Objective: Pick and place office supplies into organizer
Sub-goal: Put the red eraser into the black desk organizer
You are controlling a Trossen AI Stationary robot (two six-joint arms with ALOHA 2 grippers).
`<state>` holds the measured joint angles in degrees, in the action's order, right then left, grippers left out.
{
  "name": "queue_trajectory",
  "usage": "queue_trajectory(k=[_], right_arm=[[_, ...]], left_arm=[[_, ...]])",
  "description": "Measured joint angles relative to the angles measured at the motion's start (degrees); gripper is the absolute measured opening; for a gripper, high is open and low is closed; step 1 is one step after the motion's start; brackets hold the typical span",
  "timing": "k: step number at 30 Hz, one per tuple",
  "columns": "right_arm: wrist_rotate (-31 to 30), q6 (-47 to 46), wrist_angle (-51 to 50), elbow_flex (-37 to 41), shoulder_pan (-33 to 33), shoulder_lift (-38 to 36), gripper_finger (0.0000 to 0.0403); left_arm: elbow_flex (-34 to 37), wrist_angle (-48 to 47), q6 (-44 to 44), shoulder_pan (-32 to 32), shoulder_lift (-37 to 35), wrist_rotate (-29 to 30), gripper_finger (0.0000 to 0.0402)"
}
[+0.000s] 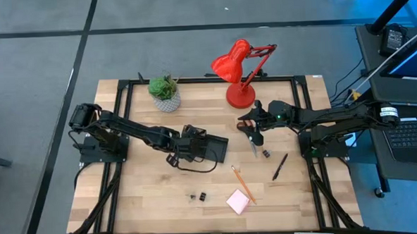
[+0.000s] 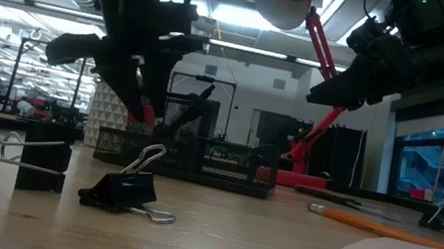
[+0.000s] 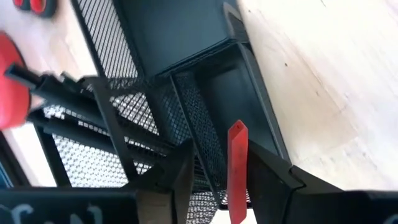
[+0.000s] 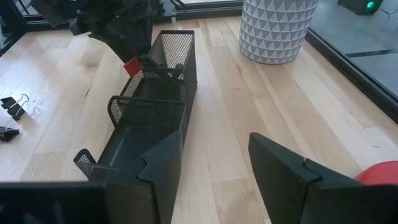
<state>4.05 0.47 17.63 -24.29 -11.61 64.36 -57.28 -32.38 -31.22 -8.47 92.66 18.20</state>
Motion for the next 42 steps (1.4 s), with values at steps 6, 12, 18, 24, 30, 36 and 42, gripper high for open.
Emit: queue_trajectory(k=[6,12,18,24,30,36,42], right_arm=[[0.0,-0.01,0.0,0.0,0.01,0.0,0.0188],[0.0,-0.02,0.02,0.0,0.01,0.0,0.0188],[0.0,-0.17,0.02,0.0,-0.01,0.0,0.0188],[0.0,-0.19,0.04,0.0,-0.01,0.0,0.0188],[0.02,-0.2,0.04,0.0,0.01,0.0,0.0188],[0.02,-0.2,0.05,0.0,-0.01,0.0,0.0188],[0.02,-0.2,0.05,0.0,-0.01,0.0,0.0188]], left_arm=[[0.02,0.22,9.47,0.02,0.0,-2.42,0.0125],[0.07,3.74,23.15,0.0,0.02,-4.57,0.0125],[0.33,4.91,29.0,0.05,0.02,-3.76,0.0125],[4.17,11.2,28.98,0.04,0.02,-3.24,0.0125],[5.59,12.29,28.98,0.09,0.02,0.96,0.0125],[6.21,13.46,29.0,0.09,0.02,-0.09,0.0125],[6.21,15.15,29.07,0.07,0.02,-1.44,0.0125]])
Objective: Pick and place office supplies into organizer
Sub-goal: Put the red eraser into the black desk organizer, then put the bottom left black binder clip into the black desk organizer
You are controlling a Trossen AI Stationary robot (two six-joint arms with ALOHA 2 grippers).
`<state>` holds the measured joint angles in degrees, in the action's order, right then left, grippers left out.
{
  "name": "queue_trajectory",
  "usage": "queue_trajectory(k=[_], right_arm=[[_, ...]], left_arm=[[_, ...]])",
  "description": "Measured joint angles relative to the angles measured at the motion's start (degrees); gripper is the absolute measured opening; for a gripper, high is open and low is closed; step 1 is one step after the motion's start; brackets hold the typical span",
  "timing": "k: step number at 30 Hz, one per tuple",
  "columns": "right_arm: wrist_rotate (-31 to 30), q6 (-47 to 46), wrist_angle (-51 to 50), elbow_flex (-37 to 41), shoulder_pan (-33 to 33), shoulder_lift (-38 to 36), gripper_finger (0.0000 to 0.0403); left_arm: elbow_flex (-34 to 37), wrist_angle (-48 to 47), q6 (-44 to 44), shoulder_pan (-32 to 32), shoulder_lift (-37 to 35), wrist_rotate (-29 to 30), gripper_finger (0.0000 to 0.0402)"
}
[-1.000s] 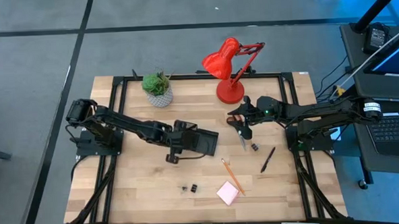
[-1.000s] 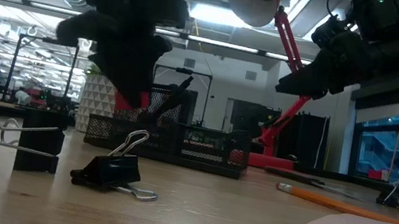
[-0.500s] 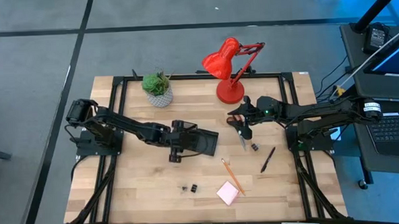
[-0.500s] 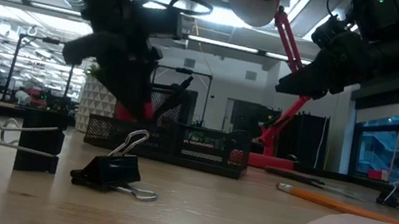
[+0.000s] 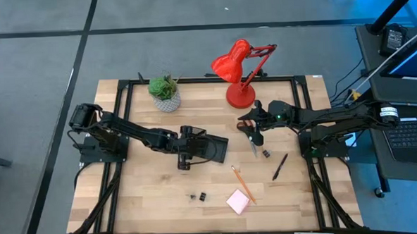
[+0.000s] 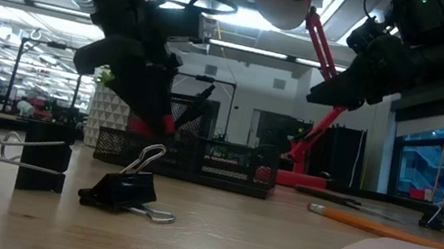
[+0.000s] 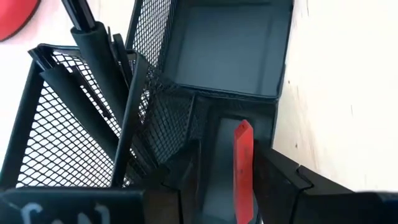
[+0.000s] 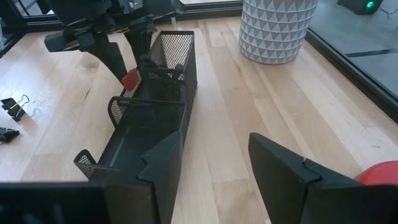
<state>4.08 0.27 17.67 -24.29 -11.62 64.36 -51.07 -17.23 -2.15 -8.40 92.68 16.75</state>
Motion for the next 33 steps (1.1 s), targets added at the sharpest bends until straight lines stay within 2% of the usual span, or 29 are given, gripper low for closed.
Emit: queue_trajectory(k=[33], right_arm=[[0.0,0.15,0.02,0.0,0.01,0.0,0.0188]], left_arm=[[-0.04,0.09,-0.57,0.0,1.07,0.27,0.0125]])
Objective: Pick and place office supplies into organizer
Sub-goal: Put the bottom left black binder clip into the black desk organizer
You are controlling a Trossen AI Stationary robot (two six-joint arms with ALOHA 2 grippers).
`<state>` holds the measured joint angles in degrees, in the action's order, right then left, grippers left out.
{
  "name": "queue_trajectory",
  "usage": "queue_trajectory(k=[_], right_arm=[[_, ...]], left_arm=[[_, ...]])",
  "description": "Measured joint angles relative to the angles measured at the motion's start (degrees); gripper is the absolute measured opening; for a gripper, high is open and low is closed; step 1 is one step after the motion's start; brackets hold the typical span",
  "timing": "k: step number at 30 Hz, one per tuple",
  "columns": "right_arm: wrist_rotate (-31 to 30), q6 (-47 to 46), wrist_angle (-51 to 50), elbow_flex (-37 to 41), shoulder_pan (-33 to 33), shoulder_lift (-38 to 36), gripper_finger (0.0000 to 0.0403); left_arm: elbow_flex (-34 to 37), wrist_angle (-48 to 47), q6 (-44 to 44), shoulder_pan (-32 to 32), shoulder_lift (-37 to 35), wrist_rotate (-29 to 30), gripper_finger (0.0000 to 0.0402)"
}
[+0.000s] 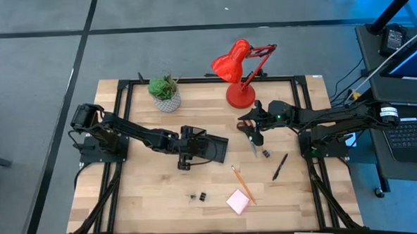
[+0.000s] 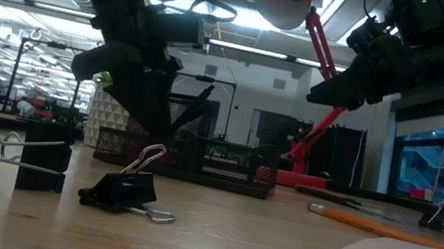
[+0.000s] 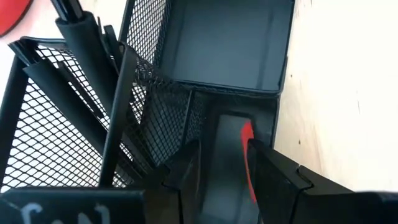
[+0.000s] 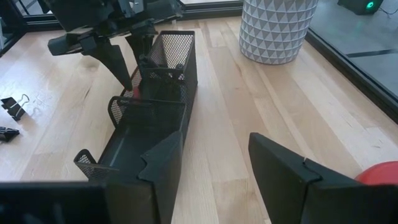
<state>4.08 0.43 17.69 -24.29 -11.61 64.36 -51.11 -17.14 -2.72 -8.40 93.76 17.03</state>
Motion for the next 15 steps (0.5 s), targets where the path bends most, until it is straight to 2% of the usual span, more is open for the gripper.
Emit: queue_trajectory(k=[8,13,15], right_arm=[[0.0,0.0,-0.02,0.0,0.0,0.0,0.0188],[0.0,-0.17,-0.03,0.0,-0.01,0.0,0.0188],[0.0,-0.17,-0.04,0.0,-0.01,0.0,0.0188]], left_arm=[[-0.03,0.16,-1.22,0.0,-0.25,-0.17,0.0125],[-1.68,-1.28,-4.0,-0.57,-3.05,-0.22,0.0125],[-2.26,-1.28,-3.79,-0.95,-4.72,-2.48,0.0125]])
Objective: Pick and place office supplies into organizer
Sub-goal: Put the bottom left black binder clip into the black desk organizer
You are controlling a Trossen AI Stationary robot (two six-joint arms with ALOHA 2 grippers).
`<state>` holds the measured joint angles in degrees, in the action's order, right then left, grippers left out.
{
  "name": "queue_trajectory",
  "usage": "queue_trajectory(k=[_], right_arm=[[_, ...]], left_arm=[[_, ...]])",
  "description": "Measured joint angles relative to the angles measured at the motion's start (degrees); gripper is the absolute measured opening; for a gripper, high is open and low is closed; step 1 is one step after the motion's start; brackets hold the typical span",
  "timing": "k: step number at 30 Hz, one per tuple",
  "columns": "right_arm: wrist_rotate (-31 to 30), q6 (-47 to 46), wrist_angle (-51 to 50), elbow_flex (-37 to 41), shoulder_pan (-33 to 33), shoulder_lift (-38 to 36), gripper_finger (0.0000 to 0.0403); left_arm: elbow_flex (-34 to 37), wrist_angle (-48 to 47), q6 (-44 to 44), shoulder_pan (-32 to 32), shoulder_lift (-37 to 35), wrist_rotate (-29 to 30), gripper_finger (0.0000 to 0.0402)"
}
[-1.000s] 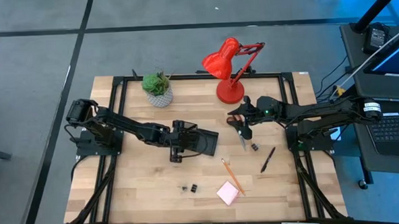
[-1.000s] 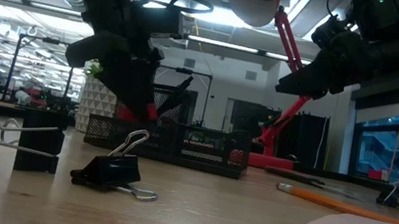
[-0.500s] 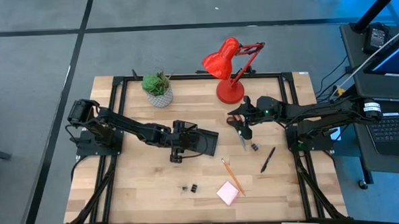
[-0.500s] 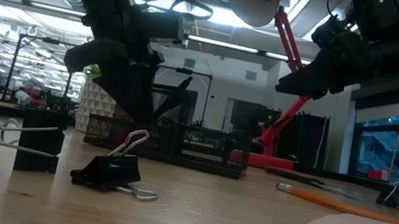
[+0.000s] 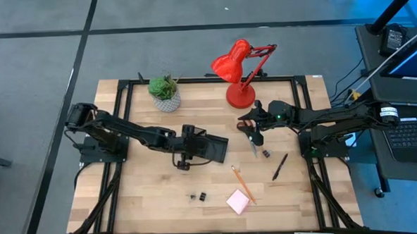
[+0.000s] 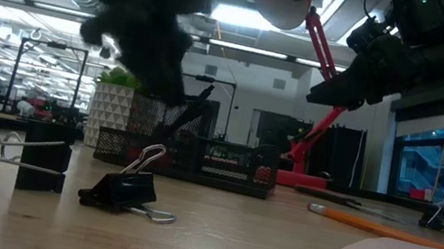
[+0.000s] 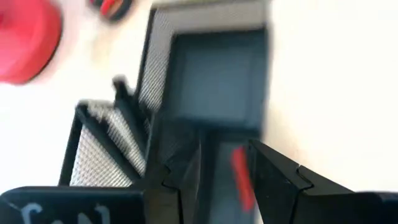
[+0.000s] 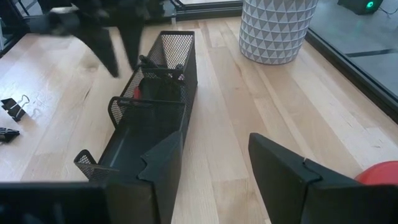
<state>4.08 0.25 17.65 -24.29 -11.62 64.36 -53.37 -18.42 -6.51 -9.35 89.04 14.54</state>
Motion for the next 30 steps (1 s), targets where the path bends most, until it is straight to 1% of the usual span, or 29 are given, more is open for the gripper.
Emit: queue_trajectory(k=[1,5,7,9,12,19,25,30], right_arm=[[0.0,0.0,0.0,0.0,0.0,0.0,0.0188],[0.0,0.0,-0.02,0.0,0.02,0.0,0.0188],[0.0,0.0,0.0,0.0,0.01,0.0,0.0188],[0.0,-0.04,-0.02,0.0,0.02,0.0,0.0188],[0.0,-0.07,-0.02,0.0,0.02,0.0,0.0188],[0.0,-1.52,-0.84,0.0,0.13,0.02,0.0188],[0.0,-1.7,-1.88,0.0,0.13,0.02,0.0188],[0.0,-3.07,-1.79,0.0,0.13,0.02,0.0188]], left_arm=[[-0.11,0.24,0.3,-0.26,-0.83,-2.56,0.0125],[-0.16,1.52,0.96,-1.92,-3.21,-17.18,0.0125],[-0.16,3.0,1.4,-3.52,-3.28,-20.85,0.0125],[-0.16,4.44,1.43,-5.54,-3.05,-21.6,0.0125],[-0.2,5.14,2.94,-8.65,-1.63,-20.81,0.0125],[-0.21,5.48,14.06,-16.03,1.99,-14.85,0.0125],[-0.19,5.22,20.09,-22.54,5.66,-8.27,0.0125],[-0.16,5.38,24.11,-25.9,9.09,-2.09,0.0125]])
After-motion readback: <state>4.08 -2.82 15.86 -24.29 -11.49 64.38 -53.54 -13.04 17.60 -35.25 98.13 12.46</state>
